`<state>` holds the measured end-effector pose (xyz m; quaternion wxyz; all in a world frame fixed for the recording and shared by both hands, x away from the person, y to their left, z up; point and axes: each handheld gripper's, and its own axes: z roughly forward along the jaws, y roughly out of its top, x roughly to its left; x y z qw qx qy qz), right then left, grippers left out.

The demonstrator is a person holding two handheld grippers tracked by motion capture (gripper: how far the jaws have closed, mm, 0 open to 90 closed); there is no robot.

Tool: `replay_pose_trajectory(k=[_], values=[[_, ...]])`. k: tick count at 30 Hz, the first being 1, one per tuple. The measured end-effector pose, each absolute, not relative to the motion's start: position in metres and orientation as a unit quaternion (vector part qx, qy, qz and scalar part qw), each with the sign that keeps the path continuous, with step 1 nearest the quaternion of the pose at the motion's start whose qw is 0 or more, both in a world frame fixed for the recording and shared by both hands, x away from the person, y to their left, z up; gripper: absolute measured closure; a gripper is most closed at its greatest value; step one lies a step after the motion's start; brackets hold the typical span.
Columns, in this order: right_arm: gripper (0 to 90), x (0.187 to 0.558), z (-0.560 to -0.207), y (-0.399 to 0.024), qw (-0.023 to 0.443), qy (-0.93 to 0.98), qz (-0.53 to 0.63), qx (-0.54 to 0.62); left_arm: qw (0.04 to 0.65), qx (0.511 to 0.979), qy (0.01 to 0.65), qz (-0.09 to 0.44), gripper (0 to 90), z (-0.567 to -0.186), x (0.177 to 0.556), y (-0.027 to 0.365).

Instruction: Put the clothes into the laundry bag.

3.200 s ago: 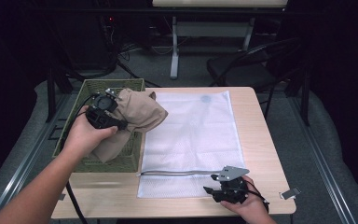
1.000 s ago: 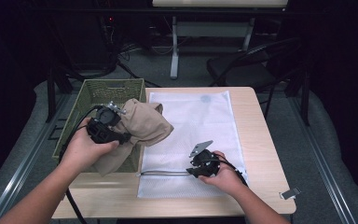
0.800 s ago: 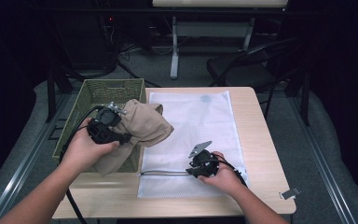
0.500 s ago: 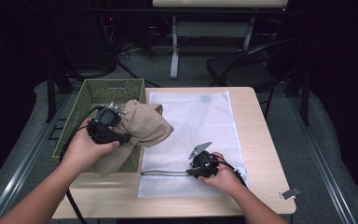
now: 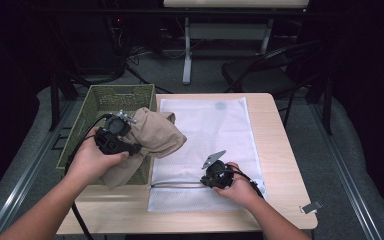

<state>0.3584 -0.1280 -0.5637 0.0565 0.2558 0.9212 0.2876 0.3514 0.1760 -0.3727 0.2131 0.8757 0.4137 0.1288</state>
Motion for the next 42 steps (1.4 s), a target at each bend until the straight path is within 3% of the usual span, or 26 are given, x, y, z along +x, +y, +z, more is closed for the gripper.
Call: replay_pose_trajectory(k=[12,42], values=[[87.9,0.359,-0.565,-0.123,0.059,0.914,0.304,0.263,0.215,0.874,0.415,0.130,58.7,-0.372,0.350,0.179],[88.4,0.381,-0.510,-0.126,0.077,0.918,0.307,0.239,0.219,0.872,0.415,0.140,58.7,-0.361,0.340,0.184]])
